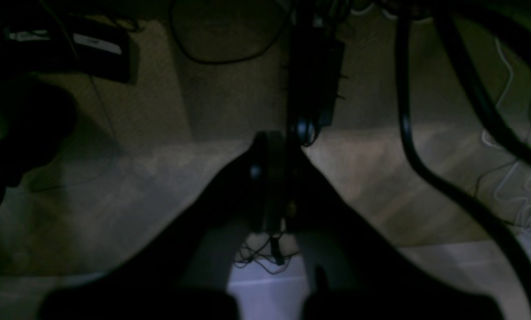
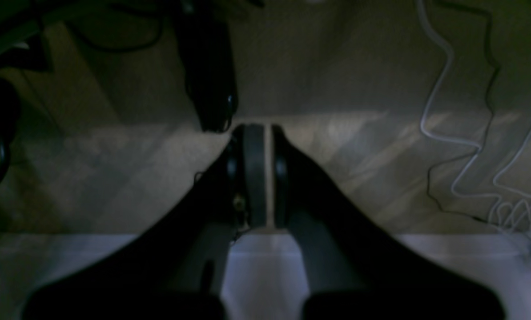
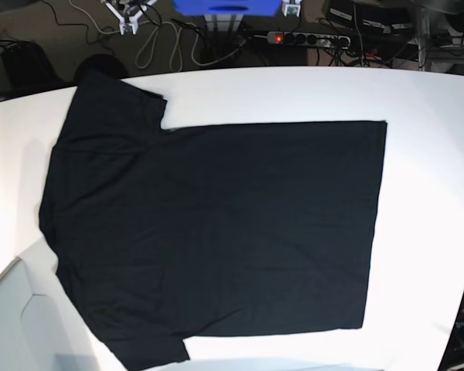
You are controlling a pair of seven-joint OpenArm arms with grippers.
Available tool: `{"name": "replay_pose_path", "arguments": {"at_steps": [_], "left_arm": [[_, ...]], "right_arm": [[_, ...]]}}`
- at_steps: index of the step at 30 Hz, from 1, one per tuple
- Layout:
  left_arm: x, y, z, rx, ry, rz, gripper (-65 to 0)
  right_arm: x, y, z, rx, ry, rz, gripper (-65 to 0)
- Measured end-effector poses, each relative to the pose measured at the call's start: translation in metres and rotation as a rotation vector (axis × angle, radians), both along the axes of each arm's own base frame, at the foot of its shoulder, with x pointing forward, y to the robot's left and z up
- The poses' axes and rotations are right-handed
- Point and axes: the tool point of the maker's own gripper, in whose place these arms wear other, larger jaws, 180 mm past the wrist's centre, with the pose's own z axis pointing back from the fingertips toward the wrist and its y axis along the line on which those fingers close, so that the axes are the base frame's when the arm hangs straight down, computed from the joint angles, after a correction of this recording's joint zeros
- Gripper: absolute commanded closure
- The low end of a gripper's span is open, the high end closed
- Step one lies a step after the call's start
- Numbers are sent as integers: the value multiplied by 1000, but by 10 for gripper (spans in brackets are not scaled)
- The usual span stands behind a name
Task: Fold the T-shirt properly
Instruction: 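Move both grippers from rest toward the shirt's shoulder corners, then lower both grippers and pinch the shirt's shoulder corners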
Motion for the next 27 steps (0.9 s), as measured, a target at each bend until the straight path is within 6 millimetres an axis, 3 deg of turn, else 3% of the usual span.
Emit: {"name": "replay_pose_path", "arguments": {"at_steps": [5, 11, 14, 15, 16, 17, 22, 27], "left_arm": [[-5, 4, 15, 7, -48, -2, 0], [-5, 22, 58, 33, -145, -39, 0], [15, 28, 85, 14, -238, -7, 0], [28, 34, 100, 6, -287, 32, 0], [34, 37, 104, 6, -308, 47, 0], [41, 41, 114, -1, -336, 65, 0], [55, 52, 157, -26, -402, 78, 0], [93, 59, 201, -27, -534, 62, 0]], "right_arm": [[-9, -9, 16, -9, -31, 21, -1], [-7, -21, 53, -19, -123, 80, -1], [0, -22, 75, -14, -182, 108, -1], [26, -19, 89, -7, -329, 112, -1], [4, -23, 91, -13, -201, 128, -1], [6, -26, 100, -21, -202, 130, -1], [25, -50, 149, -92, -236, 125, -1], [61, -56, 200, -128, -314, 161, -2]]}}
